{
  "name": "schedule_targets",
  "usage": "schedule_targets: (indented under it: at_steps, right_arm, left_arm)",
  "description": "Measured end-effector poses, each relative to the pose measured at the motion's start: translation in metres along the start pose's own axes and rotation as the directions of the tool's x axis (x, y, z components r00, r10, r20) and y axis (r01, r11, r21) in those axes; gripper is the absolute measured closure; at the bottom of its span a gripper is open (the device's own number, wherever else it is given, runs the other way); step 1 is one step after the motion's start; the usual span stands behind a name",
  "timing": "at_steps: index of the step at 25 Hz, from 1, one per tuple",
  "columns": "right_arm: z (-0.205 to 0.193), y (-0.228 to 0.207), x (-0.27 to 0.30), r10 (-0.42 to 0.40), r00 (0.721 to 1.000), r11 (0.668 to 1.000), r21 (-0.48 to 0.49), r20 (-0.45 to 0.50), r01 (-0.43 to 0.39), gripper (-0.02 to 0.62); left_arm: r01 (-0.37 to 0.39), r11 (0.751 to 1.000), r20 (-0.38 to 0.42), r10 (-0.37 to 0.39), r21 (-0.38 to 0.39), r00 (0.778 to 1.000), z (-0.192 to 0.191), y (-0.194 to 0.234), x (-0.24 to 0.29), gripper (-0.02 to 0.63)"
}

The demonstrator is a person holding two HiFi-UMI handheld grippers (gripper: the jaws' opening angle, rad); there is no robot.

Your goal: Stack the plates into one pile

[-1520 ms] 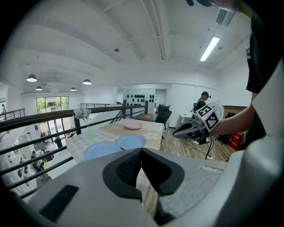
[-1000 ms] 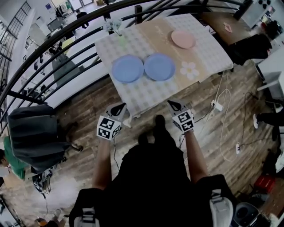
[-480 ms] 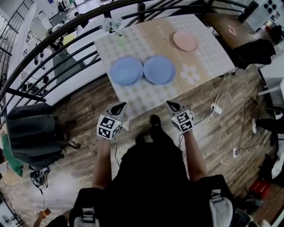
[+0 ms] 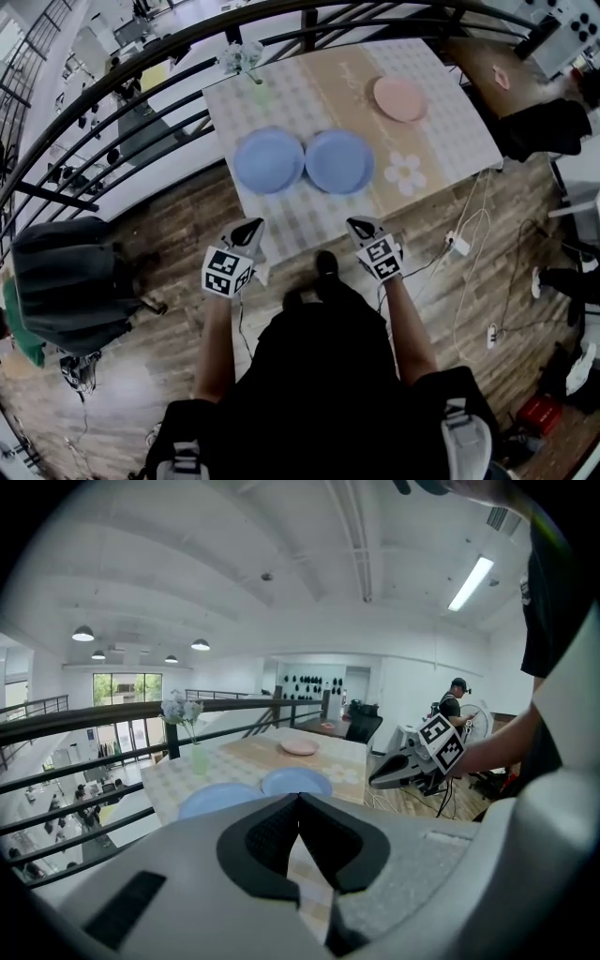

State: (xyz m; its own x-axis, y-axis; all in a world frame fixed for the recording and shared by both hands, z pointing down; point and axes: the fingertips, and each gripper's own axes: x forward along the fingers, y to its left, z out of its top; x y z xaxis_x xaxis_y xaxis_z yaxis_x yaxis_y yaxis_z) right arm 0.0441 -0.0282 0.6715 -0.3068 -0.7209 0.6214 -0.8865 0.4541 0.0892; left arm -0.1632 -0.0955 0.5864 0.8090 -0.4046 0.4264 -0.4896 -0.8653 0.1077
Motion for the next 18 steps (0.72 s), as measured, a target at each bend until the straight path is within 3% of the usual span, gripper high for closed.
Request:
schedule_targets:
  at_steps: [18]
  right_arm:
    - [-0.012,-0.049,0.063,0.126,0.986,0.979,-0.149,-0.106,-0.141,0.597]
  left_arm:
    - [-0.080,0.995,-0.031,0.078,-0.064,0.996,0.013,0.012,0.049,0.606]
